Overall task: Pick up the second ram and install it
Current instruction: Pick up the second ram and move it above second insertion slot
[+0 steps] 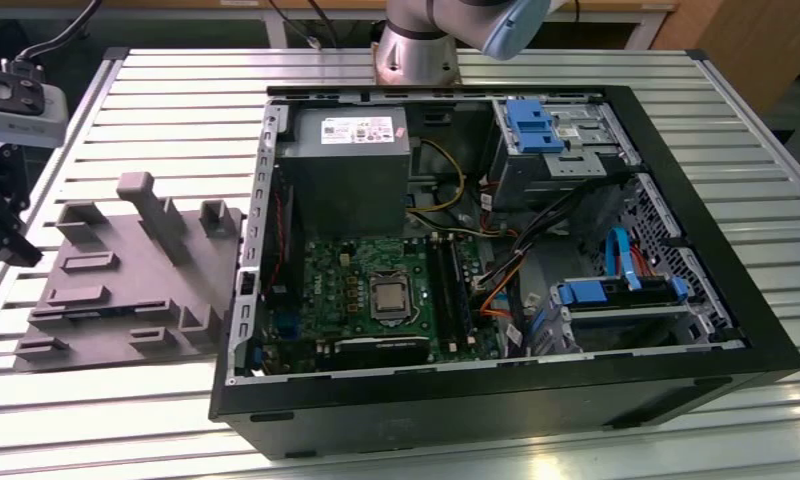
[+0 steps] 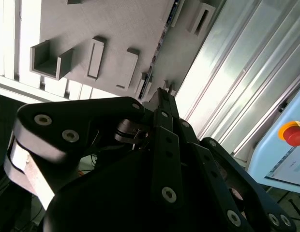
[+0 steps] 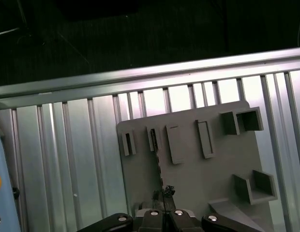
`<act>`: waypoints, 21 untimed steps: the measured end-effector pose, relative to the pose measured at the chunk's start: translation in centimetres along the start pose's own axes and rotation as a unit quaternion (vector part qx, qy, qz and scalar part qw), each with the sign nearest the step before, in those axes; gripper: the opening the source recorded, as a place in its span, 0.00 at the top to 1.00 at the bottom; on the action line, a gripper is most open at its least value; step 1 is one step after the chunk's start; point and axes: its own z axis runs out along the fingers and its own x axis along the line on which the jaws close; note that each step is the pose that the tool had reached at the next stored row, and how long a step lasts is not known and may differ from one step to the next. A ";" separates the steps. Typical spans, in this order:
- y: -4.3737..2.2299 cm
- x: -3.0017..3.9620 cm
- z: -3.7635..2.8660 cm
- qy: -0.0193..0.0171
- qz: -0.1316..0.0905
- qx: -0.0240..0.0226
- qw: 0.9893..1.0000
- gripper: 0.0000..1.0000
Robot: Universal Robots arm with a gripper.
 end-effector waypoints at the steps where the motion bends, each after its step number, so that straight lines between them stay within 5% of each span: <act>1: 0.00 0.00 0.05 0.000 0.000 0.000 1.000 0.89; 21: -0.02 0.01 0.54 0.000 -0.001 0.000 1.000 0.89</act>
